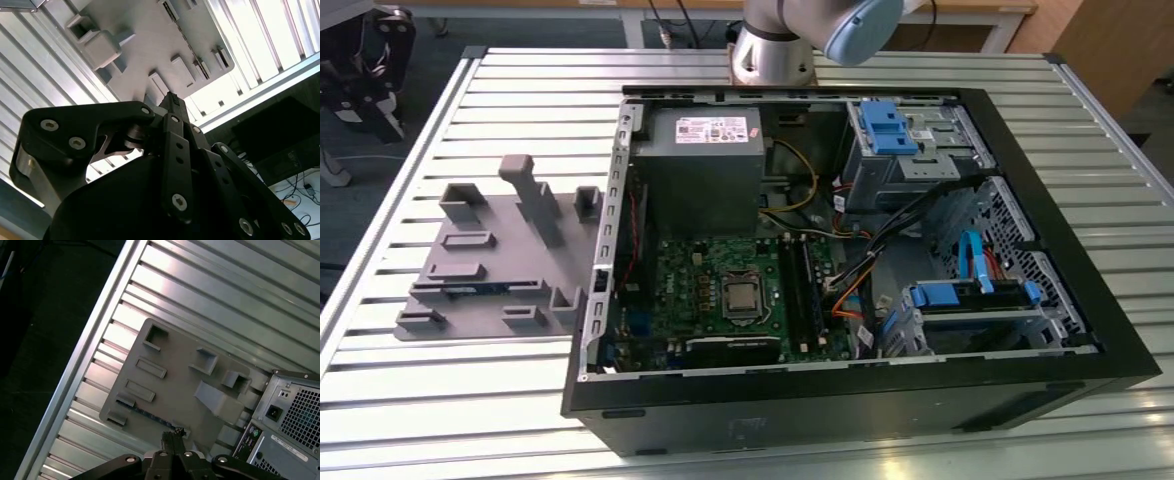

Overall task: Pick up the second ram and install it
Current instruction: 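Pick up the second ram and move it above second insertion slot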

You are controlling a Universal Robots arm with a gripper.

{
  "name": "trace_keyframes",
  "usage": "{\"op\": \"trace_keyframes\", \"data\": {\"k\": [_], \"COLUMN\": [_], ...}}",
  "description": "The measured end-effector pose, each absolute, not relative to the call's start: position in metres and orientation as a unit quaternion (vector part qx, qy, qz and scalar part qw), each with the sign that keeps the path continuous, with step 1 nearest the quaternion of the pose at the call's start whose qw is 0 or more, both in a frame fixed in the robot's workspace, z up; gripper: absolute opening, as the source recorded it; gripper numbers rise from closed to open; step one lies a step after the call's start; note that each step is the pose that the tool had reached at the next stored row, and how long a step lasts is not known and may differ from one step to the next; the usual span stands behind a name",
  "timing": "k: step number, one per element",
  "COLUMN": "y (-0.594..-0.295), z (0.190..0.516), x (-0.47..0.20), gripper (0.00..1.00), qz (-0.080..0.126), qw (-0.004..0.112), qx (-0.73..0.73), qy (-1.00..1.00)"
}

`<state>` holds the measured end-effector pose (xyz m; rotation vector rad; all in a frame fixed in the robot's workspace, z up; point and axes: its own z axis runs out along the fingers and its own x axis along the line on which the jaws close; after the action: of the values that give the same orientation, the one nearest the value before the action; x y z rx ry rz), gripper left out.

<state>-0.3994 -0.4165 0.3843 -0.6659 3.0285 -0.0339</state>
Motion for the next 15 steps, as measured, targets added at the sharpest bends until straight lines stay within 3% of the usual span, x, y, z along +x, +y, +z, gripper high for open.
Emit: {"op": "trace_keyframes", "data": {"k": [15], "y": [-0.4165], "z": [0.3844], "x": [-0.4001], "gripper": [0.11], "qz": [-0.011], "qw": [0.02], "qx": [-0.223], "qy": [0.974]}}
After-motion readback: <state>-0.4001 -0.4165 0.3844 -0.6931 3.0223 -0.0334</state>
